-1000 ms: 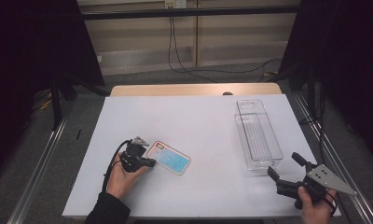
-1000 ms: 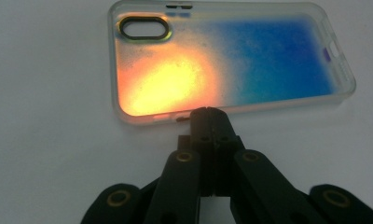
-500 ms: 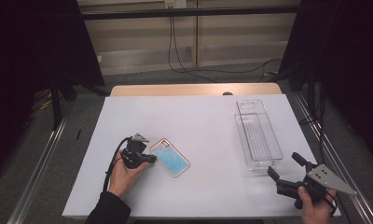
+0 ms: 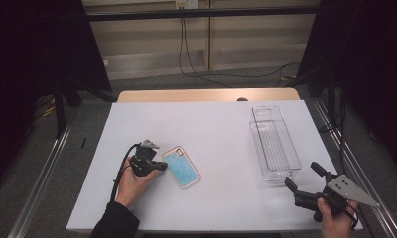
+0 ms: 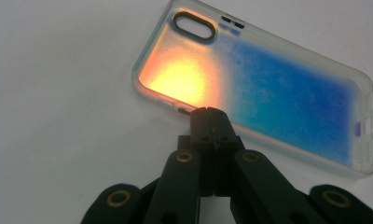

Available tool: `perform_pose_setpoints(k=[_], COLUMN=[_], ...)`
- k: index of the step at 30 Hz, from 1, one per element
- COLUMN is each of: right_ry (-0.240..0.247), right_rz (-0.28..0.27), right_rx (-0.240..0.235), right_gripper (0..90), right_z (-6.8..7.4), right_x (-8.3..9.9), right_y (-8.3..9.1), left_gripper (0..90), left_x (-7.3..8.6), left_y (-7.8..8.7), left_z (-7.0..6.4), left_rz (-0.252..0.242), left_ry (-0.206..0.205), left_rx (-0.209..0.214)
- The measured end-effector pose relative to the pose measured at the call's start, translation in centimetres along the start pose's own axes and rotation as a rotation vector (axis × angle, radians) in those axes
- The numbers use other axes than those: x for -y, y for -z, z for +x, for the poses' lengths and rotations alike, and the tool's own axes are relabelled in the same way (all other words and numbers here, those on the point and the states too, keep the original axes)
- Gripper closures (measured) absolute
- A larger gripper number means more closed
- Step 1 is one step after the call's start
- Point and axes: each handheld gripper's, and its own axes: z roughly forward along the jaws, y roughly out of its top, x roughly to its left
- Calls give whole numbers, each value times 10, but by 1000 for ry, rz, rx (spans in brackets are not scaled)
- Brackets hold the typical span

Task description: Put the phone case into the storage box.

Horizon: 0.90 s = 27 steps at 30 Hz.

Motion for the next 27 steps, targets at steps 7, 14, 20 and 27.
perform_pose_setpoints(k=[7, 14, 20, 27], right_ry=[-1, 0, -1, 0], right_rz=[0, 0, 2, 2], right_rx=[0, -1, -2, -2], right_gripper=[5, 5, 5, 5], right_z=[0, 0, 0, 0], right_x=[0, 0, 0, 0], right_y=[0, 0, 0, 1], left_gripper=[900, 900, 900, 900], left_x=[-9, -12, -19, -23], left_y=[-2, -5, -9, -14], left_z=[2, 5, 6, 6], left_rz=[-6, -13, -12, -24], left_ry=[5, 13, 19, 32], left_rx=[-22, -18, -22, -23])
